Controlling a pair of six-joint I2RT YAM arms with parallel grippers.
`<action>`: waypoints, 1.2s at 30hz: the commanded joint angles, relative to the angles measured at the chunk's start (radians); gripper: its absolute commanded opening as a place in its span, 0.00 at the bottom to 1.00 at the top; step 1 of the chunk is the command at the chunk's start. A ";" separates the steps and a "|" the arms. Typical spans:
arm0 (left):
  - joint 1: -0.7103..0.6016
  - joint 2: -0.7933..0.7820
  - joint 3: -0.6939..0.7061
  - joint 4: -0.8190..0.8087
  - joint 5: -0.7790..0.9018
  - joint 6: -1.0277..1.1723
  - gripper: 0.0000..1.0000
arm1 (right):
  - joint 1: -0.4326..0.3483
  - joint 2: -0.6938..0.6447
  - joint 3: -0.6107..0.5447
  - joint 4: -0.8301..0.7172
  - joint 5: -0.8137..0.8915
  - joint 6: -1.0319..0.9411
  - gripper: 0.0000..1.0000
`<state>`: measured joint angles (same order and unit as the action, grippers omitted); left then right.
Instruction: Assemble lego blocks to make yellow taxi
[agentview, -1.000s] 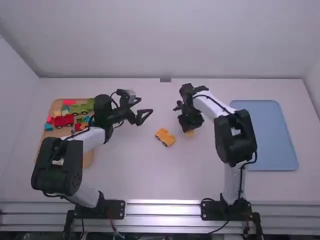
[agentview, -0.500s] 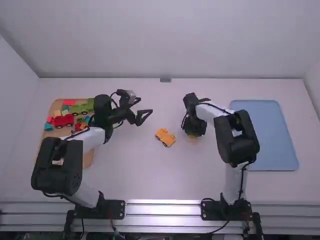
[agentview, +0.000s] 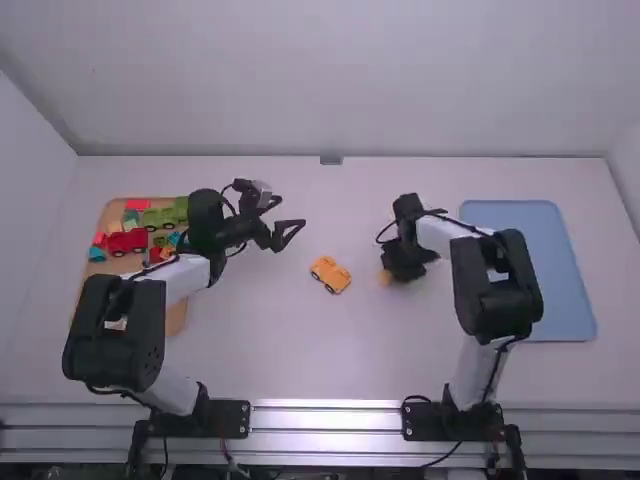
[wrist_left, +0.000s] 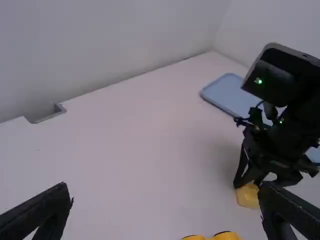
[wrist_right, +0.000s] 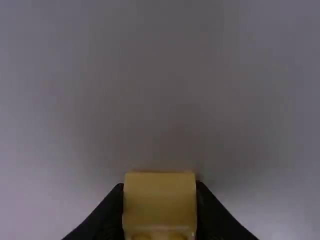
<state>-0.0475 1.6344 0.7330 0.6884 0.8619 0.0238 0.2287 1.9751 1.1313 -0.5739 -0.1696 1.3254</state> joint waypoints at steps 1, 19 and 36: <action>0.008 0.000 0.005 0.000 0.009 0.010 0.99 | 0.008 -0.017 -0.034 0.005 -0.040 0.230 0.00; 0.008 0.000 0.005 0.001 0.008 0.011 0.99 | -0.007 -0.018 -0.072 0.075 -0.111 0.454 0.98; 0.008 0.000 0.005 0.000 -0.014 0.008 0.99 | -0.106 -0.156 0.259 -0.276 -0.151 0.064 0.99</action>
<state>-0.0475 1.6344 0.7330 0.6884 0.8589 0.0242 0.1333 1.9007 1.2953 -0.8280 -0.3038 1.5482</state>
